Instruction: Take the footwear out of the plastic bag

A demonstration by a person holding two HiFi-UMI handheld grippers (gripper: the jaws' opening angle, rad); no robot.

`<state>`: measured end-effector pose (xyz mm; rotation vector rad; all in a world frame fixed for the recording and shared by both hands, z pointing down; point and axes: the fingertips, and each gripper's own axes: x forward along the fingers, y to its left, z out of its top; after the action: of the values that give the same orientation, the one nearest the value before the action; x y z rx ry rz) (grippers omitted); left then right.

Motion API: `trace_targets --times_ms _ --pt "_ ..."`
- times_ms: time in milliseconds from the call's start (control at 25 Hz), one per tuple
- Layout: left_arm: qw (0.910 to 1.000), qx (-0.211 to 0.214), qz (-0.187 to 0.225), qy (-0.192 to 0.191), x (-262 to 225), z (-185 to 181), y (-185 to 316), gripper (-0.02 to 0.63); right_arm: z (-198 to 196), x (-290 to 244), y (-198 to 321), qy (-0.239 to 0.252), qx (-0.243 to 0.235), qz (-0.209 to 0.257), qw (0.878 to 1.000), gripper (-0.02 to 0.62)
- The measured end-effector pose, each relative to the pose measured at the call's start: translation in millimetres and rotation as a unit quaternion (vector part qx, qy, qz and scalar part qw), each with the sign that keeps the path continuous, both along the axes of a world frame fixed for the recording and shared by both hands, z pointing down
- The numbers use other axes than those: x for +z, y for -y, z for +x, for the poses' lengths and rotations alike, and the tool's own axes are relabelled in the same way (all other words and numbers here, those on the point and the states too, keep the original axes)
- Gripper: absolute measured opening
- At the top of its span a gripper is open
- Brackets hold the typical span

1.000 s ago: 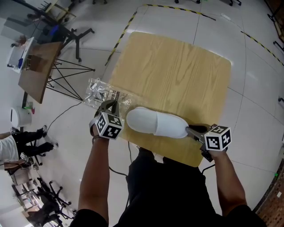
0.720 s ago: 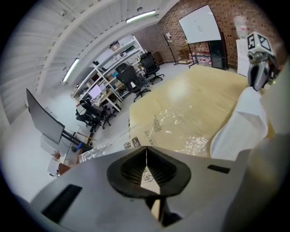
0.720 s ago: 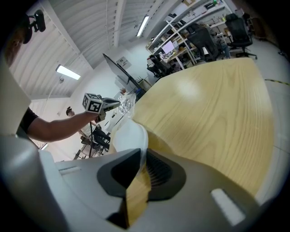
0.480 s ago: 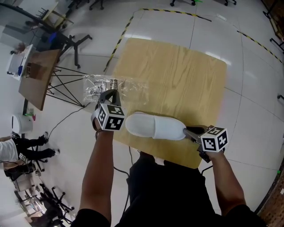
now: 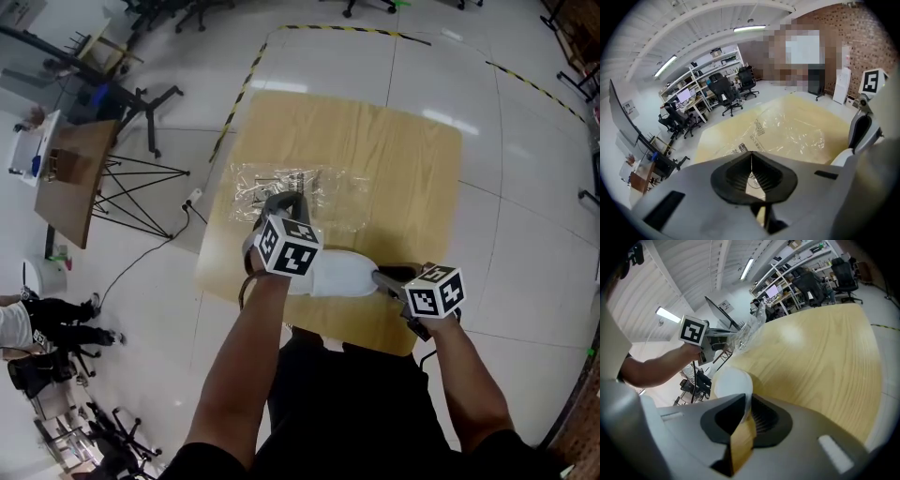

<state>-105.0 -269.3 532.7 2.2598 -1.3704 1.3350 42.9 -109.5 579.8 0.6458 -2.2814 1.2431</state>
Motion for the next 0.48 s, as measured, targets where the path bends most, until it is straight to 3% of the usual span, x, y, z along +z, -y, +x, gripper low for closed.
trace_targets --times_ms 280,400,480 --pt "0.9990 0.044 -0.006 -0.009 11 49 7 0.015 2 0 2 -0.009 0.021 -0.003 1.000 0.045" --pt "0.9969 0.067 -0.003 -0.042 0 67 6 0.114 10 2 7 -0.021 0.047 0.003 0.999 0.062" --pt "0.9953 0.072 0.006 -0.066 -16 70 0 0.123 15 0 6 -0.025 0.054 0.009 0.998 0.129"
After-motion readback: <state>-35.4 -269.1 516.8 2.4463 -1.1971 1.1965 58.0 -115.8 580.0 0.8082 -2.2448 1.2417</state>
